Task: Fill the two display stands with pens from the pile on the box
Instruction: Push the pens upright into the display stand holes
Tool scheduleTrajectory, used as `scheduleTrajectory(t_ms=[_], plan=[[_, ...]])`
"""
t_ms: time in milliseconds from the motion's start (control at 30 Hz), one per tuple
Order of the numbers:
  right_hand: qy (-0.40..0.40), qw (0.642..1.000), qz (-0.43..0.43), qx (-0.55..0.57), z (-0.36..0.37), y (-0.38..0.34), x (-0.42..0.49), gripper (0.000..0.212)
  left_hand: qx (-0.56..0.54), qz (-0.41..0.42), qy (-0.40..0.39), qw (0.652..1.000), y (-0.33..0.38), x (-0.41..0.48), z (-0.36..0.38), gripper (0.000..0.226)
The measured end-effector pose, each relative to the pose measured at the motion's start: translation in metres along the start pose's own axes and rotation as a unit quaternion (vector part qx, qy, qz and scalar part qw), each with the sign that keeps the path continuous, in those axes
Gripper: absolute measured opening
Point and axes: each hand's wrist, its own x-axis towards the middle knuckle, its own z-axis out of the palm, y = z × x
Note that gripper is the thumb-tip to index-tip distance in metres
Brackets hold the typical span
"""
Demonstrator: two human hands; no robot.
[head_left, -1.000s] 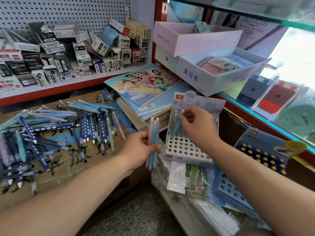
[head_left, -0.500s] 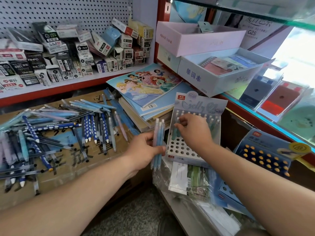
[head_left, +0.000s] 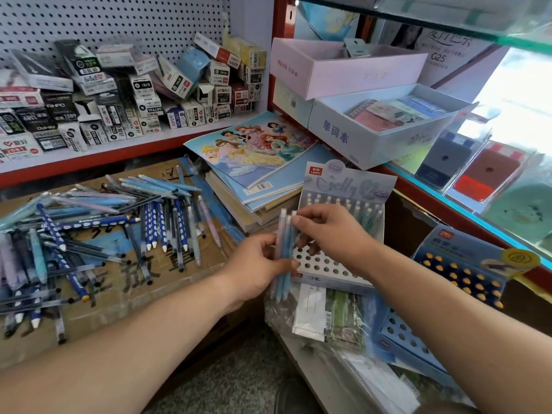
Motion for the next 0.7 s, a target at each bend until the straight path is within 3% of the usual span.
scheduleTrajectory(t_ms=[133, 200, 333, 700], plan=[[0.010, 0.998, 0.007, 0.055, -0.007, 0.000, -0.002, 0.014, -0.002, 0.010, 0.014, 1.000, 0.003, 0.002, 0.003, 0.027], [0.077, 0.995, -0.005, 0.056, -0.017, -0.002, -0.002, 0.012, -0.010, 0.005, 0.035, 0.999, 0.005, 0.003, 0.001, 0.024], [0.204, 0.976, -0.054, -0.062, -0.035, 0.005, 0.001, 0.006, 0.012, -0.001, 0.047, 0.999, 0.002, 0.004, -0.003, 0.025], [0.174, 0.969, -0.058, -0.166, -0.025, 0.034, 0.014, 0.015, 0.009, -0.007, 0.037, 0.999, 0.001, 0.006, 0.001, 0.028]])
